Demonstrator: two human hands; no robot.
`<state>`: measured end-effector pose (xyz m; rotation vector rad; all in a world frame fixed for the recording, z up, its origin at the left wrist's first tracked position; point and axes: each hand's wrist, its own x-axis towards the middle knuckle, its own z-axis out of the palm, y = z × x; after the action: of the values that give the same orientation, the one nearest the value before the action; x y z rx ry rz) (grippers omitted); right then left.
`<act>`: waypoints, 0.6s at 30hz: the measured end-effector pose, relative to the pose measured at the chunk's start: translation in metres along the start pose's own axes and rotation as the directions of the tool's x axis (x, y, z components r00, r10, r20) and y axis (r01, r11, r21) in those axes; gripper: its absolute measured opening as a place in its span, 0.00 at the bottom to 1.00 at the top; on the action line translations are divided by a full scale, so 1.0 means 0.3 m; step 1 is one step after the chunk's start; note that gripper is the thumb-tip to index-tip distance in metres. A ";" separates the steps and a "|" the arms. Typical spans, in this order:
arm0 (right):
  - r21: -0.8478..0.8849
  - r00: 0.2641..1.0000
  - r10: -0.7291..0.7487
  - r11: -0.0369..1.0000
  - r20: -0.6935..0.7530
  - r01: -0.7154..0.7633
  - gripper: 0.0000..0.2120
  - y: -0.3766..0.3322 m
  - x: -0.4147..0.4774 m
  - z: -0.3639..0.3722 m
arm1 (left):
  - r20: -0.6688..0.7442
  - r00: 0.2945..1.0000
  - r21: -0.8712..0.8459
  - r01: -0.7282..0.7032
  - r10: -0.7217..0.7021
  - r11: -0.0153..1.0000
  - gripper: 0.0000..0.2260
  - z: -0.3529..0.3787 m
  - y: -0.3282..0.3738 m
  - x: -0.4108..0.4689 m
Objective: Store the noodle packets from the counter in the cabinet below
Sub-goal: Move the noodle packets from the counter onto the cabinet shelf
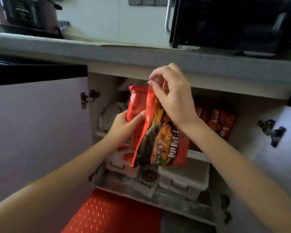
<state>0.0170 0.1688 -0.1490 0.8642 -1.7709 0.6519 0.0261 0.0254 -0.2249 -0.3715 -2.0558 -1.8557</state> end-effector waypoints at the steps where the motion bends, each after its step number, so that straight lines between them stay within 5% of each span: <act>1: -0.025 0.997 0.063 0.998 0.033 -0.062 0.03 0.017 -0.030 0.009 | 0.018 0.998 -0.010 0.062 -0.062 0.998 0.10 0.034 -0.015 -0.016; 4: -0.155 0.981 0.171 0.975 0.087 -0.157 0.04 0.082 -0.108 0.028 | 0.168 0.949 -0.133 0.290 -0.267 0.948 0.23 0.108 -0.048 -0.055; 9: -0.251 0.974 0.209 0.951 0.092 -0.181 0.04 0.144 -0.196 0.042 | 0.453 0.861 -0.127 0.319 -0.231 0.939 0.40 0.146 -0.117 -0.080; 15: -0.098 0.970 0.244 0.965 0.004 -0.242 0.09 0.192 -0.278 0.047 | 0.466 0.838 -0.098 0.367 -0.283 0.925 0.22 0.179 -0.161 -0.060; 18: -0.207 0.936 0.350 0.913 -0.046 -0.352 0.19 0.216 -0.324 0.017 | 0.460 0.829 -0.139 0.422 -0.318 0.896 0.19 0.170 -0.167 -0.049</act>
<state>-0.0160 0.2280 -0.2443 0.3976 -1.9678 0.6771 0.0144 0.0711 -0.2806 -0.5045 -2.3232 -2.4544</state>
